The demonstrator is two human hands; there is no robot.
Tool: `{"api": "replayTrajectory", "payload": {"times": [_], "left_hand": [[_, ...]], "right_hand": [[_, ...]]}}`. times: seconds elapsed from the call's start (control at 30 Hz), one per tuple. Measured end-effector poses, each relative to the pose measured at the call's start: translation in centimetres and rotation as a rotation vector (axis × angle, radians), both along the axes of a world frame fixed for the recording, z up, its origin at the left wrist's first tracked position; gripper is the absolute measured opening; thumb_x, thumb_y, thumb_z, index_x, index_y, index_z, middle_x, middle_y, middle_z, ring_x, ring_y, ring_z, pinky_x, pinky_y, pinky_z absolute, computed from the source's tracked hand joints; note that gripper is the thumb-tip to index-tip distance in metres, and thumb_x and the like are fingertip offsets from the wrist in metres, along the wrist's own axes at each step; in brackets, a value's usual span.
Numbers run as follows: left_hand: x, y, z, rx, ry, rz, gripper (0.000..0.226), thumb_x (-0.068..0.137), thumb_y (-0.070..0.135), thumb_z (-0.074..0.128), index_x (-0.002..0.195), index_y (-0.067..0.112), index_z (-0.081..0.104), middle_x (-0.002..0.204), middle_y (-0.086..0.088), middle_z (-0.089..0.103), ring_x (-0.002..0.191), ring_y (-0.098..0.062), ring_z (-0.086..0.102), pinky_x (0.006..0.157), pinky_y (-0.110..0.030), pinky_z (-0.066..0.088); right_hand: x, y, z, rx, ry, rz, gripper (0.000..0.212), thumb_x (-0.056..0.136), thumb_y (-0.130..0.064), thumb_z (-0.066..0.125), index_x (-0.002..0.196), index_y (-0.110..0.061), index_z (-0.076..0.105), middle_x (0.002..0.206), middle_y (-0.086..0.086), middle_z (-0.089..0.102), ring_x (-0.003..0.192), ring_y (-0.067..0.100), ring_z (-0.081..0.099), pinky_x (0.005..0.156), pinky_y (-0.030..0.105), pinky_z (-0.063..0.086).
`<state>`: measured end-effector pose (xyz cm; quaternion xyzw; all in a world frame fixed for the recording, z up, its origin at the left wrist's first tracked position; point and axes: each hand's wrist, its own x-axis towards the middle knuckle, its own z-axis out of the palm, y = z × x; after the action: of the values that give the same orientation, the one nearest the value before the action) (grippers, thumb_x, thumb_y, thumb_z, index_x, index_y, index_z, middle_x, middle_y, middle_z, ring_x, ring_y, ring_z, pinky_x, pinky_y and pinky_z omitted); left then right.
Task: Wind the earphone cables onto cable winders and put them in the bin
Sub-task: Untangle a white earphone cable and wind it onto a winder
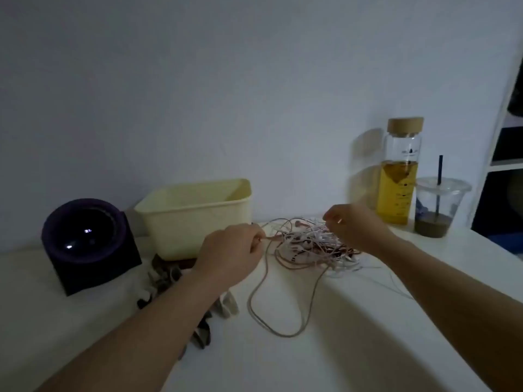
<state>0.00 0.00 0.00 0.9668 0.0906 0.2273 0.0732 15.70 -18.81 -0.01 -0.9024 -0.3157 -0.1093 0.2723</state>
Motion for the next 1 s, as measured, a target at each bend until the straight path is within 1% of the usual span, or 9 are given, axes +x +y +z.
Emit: {"api": "replayTrajectory", "payload": {"times": [0.13, 0.23, 0.4, 0.57, 0.7, 0.77, 0.83, 0.93, 1.0], "left_hand": [[4.2, -0.8, -0.7, 0.006, 0.026, -0.024, 0.023, 0.096, 0.032, 0.047, 0.114, 0.033, 0.061, 0.108, 0.014, 0.065, 0.100, -0.009, 0.060, 0.077, -0.024, 0.040], [7.5, -1.0, -1.6, -0.030, 0.056, -0.061, 0.024, 0.096, 0.029, 0.048, 0.115, 0.032, 0.061, 0.117, 0.012, 0.064, 0.108, -0.011, 0.059, 0.083, -0.026, 0.043], [11.5, 0.0, -3.2, -0.111, 0.245, -0.170, 0.041, 0.096, 0.013, 0.050, 0.136, 0.019, 0.051, 0.138, -0.006, 0.049, 0.128, -0.020, 0.046, 0.106, -0.031, 0.036], [13.3, 0.9, -4.4, -0.178, 0.392, -0.094, 0.054, 0.094, 0.013, 0.053, 0.145, 0.017, 0.039, 0.145, -0.009, 0.045, 0.129, -0.023, 0.046, 0.102, -0.026, 0.037], [12.8, 1.0, -4.3, -0.209, 0.336, -0.070, 0.044, 0.093, 0.019, 0.057, 0.136, 0.018, 0.049, 0.135, -0.003, 0.055, 0.122, -0.018, 0.052, 0.091, -0.019, 0.037], [12.3, 1.0, -3.7, -0.199, 0.283, -0.055, 0.029, 0.093, 0.026, 0.057, 0.120, 0.016, 0.061, 0.116, -0.002, 0.064, 0.105, -0.017, 0.058, 0.066, -0.011, 0.035], [11.7, 1.1, -2.9, -0.215, 0.215, -0.054, 0.020, 0.091, 0.031, 0.060, 0.104, 0.017, 0.067, 0.092, 0.002, 0.061, 0.084, -0.012, 0.054, 0.055, -0.006, 0.033], [10.9, 1.2, -1.3, -0.250, 0.081, -0.080, 0.009, 0.091, 0.028, 0.060, 0.089, 0.022, 0.067, 0.078, 0.006, 0.052, 0.070, -0.009, 0.047, 0.055, -0.005, 0.033], [10.6, 1.3, 0.0, -0.335, -0.005, -0.133, 0.010, 0.093, 0.023, 0.059, 0.085, 0.020, 0.065, 0.080, 0.010, 0.056, 0.071, -0.005, 0.052, 0.058, -0.006, 0.036]], "right_hand": [[2.8, -0.9, -0.4, 0.033, 0.020, -0.037, 0.020, 0.091, -0.022, 0.058, 0.109, -0.019, 0.067, 0.100, -0.004, 0.068, 0.086, 0.013, 0.061, 0.079, 0.033, 0.054], [4.7, -1.7, -0.8, 0.050, 0.042, -0.053, 0.022, 0.090, -0.024, 0.062, 0.110, -0.018, 0.067, 0.099, -0.004, 0.067, 0.084, 0.011, 0.059, 0.077, 0.027, 0.050], [6.2, -2.2, -1.8, 0.015, 0.091, -0.050, 0.028, 0.089, -0.030, 0.063, 0.115, -0.021, 0.064, 0.110, 0.000, 0.065, 0.087, 0.012, 0.059, 0.079, 0.028, 0.050], [6.5, -0.8, -1.7, -0.111, 0.090, 0.019, 0.043, 0.087, -0.040, 0.064, 0.127, -0.029, 0.056, 0.129, 0.003, 0.048, 0.096, 0.016, 0.060, 0.086, 0.028, 0.048], [6.6, 0.7, -1.2, -0.261, 0.109, 0.075, 0.049, 0.088, -0.041, 0.063, 0.134, -0.027, 0.052, 0.133, 0.004, 0.050, 0.105, 0.019, 0.059, 0.082, 0.022, 0.039], [6.6, 1.3, -1.1, -0.348, 0.106, 0.087, 0.047, 0.088, -0.043, 0.062, 0.131, -0.024, 0.056, 0.126, 0.002, 0.060, 0.103, 0.016, 0.059, 0.077, 0.019, 0.036], [6.5, 1.7, -1.2, -0.377, 0.111, 0.105, 0.040, 0.088, -0.044, 0.061, 0.123, -0.023, 0.063, 0.115, -0.001, 0.066, 0.088, 0.009, 0.056, 0.070, 0.017, 0.035], [6.5, 1.9, -0.8, -0.359, 0.095, 0.115, 0.030, 0.089, -0.039, 0.062, 0.112, -0.021, 0.069, 0.087, -0.011, 0.062, 0.066, -0.001, 0.047, 0.054, 0.009, 0.031], [6.6, 2.0, 0.0, -0.327, 0.064, 0.102, 0.029, 0.089, -0.036, 0.062, 0.112, -0.019, 0.068, 0.089, -0.011, 0.062, 0.071, 0.002, 0.051, 0.063, 0.014, 0.038]]}}
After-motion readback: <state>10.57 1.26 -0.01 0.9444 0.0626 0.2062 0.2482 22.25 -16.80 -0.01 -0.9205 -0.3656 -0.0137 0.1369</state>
